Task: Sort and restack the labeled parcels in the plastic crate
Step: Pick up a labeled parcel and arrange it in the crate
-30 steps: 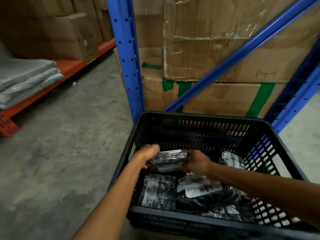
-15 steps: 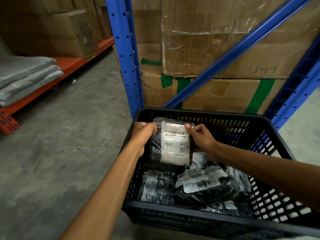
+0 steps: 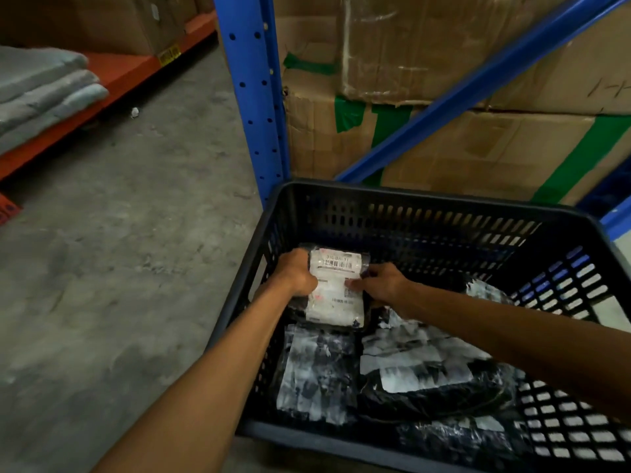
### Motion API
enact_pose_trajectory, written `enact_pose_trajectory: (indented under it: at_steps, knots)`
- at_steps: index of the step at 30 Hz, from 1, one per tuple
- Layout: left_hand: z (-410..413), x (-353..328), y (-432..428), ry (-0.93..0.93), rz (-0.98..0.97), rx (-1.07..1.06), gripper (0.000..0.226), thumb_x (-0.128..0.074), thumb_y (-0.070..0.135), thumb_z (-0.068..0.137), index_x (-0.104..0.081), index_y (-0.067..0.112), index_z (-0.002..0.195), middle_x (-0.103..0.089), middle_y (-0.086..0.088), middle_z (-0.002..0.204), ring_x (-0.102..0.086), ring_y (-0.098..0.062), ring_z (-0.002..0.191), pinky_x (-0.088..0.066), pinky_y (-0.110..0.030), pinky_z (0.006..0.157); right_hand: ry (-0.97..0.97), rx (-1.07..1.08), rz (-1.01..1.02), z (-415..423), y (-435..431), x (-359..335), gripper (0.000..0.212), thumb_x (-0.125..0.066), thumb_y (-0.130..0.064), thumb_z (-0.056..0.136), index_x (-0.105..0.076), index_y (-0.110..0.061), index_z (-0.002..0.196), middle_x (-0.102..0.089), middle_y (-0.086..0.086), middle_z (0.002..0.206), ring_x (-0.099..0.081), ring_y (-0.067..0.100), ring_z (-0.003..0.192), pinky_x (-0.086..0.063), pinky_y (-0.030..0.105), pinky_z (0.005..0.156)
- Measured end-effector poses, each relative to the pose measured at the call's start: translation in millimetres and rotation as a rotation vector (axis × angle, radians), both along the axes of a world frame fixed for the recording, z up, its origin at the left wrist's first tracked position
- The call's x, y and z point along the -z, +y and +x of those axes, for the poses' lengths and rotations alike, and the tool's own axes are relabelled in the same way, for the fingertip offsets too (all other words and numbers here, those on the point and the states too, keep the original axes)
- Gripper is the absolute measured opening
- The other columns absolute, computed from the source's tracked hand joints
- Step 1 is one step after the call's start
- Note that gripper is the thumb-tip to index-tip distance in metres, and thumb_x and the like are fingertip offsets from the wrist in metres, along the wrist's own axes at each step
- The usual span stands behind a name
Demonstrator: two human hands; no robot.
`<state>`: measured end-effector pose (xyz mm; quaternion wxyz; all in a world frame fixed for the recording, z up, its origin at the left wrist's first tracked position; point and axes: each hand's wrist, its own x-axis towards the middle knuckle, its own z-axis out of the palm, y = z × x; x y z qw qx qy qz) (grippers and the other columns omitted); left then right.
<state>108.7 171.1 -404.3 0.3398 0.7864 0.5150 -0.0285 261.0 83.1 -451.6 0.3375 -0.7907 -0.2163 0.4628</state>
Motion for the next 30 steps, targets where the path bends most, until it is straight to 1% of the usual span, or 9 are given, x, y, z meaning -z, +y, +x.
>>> enact_pose_trajectory:
  at_steps: [4,8,12,16,19,23,24,27,30]
  knots:
    - [9,14,4,0.081,0.047,0.048,0.052,-0.066,-0.001,0.08,-0.058,0.008,0.131,-0.054,-0.015,0.136,-0.058,-0.03,0.121,-0.049,-0.035,0.103,-0.051,-0.015,-0.049,1,8,22,0.039,-0.08,-0.025,0.079,-0.072,-0.004,0.111,-0.073,0.012,0.108,-0.07,0.026,0.094,-0.06,0.04,0.085]
    - [10,25,7,0.09,0.088,0.052,0.05,-0.068,-0.003,0.081,-0.06,0.008,0.129,-0.051,-0.015,0.137,-0.058,-0.03,0.121,-0.049,-0.036,0.103,-0.139,-0.017,-0.034,5,5,34,0.047,-0.08,-0.039,0.075,-0.073,-0.01,0.112,-0.074,0.006,0.107,-0.068,0.02,0.092,-0.056,0.029,0.086]
    - [6,38,3,0.038,0.135,0.048,0.059,-0.069,-0.003,0.081,-0.055,0.013,0.137,-0.043,-0.011,0.143,-0.048,-0.026,0.131,-0.038,-0.026,0.111,-0.286,0.008,-0.08,-2,5,40,0.044,-0.076,-0.049,0.075,-0.075,-0.016,0.105,-0.074,0.004,0.1,-0.063,0.017,0.082,-0.047,0.022,0.073]
    - [1,41,0,0.003,0.142,0.085,0.048,-0.069,0.003,0.085,-0.059,0.013,0.131,-0.047,-0.01,0.14,-0.045,-0.022,0.132,-0.033,-0.021,0.109,-0.35,-0.005,-0.14,-7,8,36,0.047,-0.076,-0.051,0.074,-0.073,-0.012,0.1,-0.075,0.008,0.104,-0.068,0.025,0.098,-0.047,0.023,0.071]
    - [-2,35,-4,0.027,0.144,0.115,0.044,-0.068,0.007,0.087,-0.06,0.011,0.131,-0.05,-0.012,0.14,-0.048,-0.024,0.13,-0.035,-0.025,0.109,-0.382,-0.126,-0.211,-6,10,19,0.051,-0.073,-0.056,0.075,-0.072,-0.012,0.101,-0.073,0.005,0.102,-0.068,0.023,0.098,-0.047,0.023,0.069]
    - [-2,28,-10,0.09,0.125,0.166,0.046,-0.062,0.008,0.091,-0.056,0.011,0.137,-0.051,-0.015,0.143,-0.049,-0.028,0.132,-0.039,-0.032,0.112,-0.346,-0.315,-0.294,-1,13,-12,0.035,-0.072,-0.042,0.082,-0.06,-0.01,0.08,-0.064,0.007,0.079,-0.063,0.022,0.068,-0.05,0.027,0.058]
    - [-3,25,-11,0.105,0.131,0.17,0.046,-0.061,0.006,0.092,-0.056,0.012,0.137,-0.051,-0.014,0.142,-0.051,-0.028,0.13,-0.04,-0.032,0.111,-0.372,-0.379,-0.311,0,12,-22,0.032,-0.069,-0.039,0.086,-0.061,-0.008,0.083,-0.063,0.008,0.081,-0.063,0.023,0.069,-0.051,0.028,0.059]
    - [-1,10,-15,0.144,0.239,0.157,0.043,-0.062,-0.005,0.086,-0.065,0.01,0.126,-0.06,-0.015,0.13,-0.061,-0.031,0.118,-0.05,-0.036,0.102,-0.642,-0.601,-0.269,5,2,-54,0.046,-0.057,-0.037,0.093,-0.059,-0.007,0.127,-0.063,0.013,0.123,-0.061,0.028,0.113,-0.049,0.032,0.091]
    - [-1,-17,-25,0.193,0.342,0.152,0.032,-0.067,-0.004,0.08,-0.07,0.007,0.109,-0.067,-0.015,0.114,-0.067,-0.032,0.103,-0.057,-0.04,0.089,-0.684,-0.621,-0.115,4,-13,-83,0.037,-0.061,-0.023,0.09,-0.065,-0.012,0.125,-0.067,0.008,0.127,-0.06,0.023,0.119,-0.047,0.028,0.098]
